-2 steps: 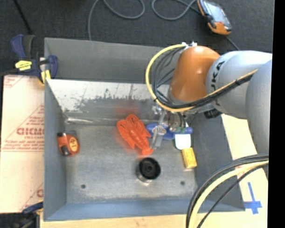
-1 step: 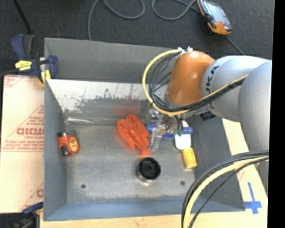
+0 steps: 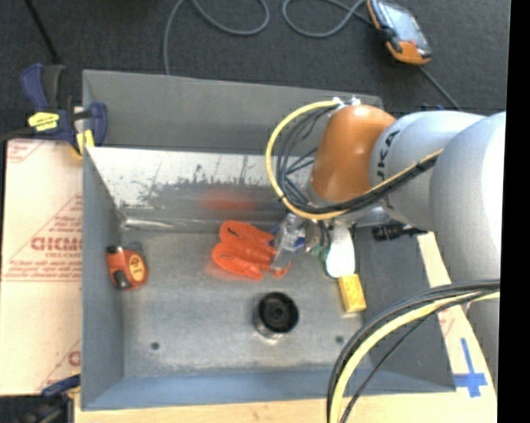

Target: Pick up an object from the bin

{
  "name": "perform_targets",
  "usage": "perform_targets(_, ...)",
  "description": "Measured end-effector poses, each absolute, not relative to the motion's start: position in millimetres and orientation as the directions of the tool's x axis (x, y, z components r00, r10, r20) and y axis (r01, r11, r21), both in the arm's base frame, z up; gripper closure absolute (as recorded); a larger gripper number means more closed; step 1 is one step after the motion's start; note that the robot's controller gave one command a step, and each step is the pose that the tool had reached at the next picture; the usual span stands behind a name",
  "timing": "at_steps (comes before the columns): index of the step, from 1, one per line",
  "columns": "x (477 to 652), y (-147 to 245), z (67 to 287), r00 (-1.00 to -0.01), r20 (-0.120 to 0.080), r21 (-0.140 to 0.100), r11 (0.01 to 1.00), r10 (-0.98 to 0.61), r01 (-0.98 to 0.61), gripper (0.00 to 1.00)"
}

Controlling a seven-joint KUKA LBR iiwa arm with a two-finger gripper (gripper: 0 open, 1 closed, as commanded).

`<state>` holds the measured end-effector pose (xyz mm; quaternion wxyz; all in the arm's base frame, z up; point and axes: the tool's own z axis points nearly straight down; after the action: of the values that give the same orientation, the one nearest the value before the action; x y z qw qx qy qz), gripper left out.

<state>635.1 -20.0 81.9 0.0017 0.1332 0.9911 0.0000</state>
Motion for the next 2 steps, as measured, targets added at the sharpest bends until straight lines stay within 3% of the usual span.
perform_targets(1,635.1,-20,82,-0.965,-0.003,0.0,0.965,0.263,0.263,1.0)
perform_targets(2,651.1,-5,97,-0.963,-0.003,0.001,0.963,0.269,0.269,1.0)
